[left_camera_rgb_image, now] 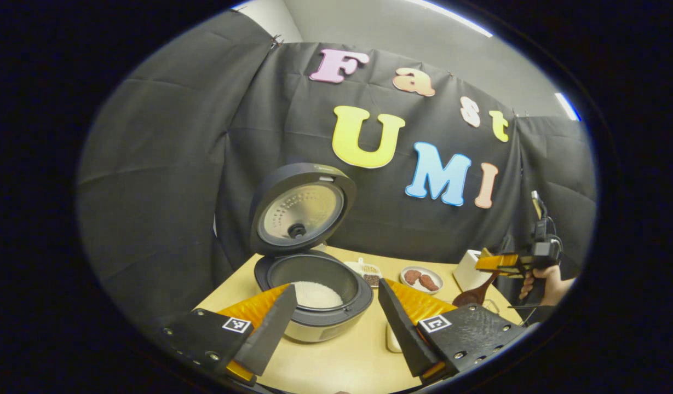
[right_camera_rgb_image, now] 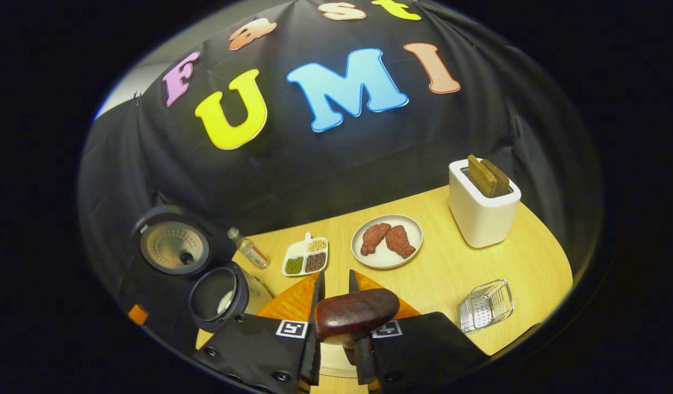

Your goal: Close the left gripper, press the button to open the rice cooker; take a wooden spoon from the chopstick holder with the right hand, scoop a spoonful of rice and pour it into the rice cooker, then put the wooden spoon back into the chopstick holder.

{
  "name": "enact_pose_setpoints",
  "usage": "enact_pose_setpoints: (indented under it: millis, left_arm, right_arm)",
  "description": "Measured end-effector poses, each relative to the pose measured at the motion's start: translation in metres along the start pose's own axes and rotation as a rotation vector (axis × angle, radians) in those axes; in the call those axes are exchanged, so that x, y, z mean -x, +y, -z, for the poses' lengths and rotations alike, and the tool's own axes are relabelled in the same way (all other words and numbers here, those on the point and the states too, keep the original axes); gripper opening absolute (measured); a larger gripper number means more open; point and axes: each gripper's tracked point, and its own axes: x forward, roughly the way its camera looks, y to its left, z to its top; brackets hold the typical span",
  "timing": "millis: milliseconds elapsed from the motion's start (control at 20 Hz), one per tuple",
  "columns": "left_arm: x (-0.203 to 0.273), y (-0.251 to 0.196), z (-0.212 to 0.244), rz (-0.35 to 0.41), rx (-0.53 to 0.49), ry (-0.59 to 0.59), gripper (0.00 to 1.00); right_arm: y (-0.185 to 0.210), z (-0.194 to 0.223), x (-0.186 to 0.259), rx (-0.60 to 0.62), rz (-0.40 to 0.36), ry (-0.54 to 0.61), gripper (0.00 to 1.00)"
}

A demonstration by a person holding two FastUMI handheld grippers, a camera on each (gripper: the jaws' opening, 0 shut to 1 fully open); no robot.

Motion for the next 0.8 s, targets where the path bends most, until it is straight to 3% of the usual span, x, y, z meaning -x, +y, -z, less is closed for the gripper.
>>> enact_pose_setpoints:
  millis: [350,650,800]
  left_arm:
    - [-0.004,0.022,0.014,0.013,-0.007,0.033,0.95]
    - [-0.004,0.044,0.026,0.000,-0.011,0.055,0.95]
    - [-0.002,0.057,0.031,-0.011,-0.002,0.062,0.95]
  right_arm:
    - [-0.015,0.063,-0.032,0.091,0.094,0.106,0.24]
    - [-0.014,0.087,-0.043,0.055,0.112,0.168,0.24]
    - [-0.006,0.099,-0.047,-0.025,0.104,0.211,0.25]
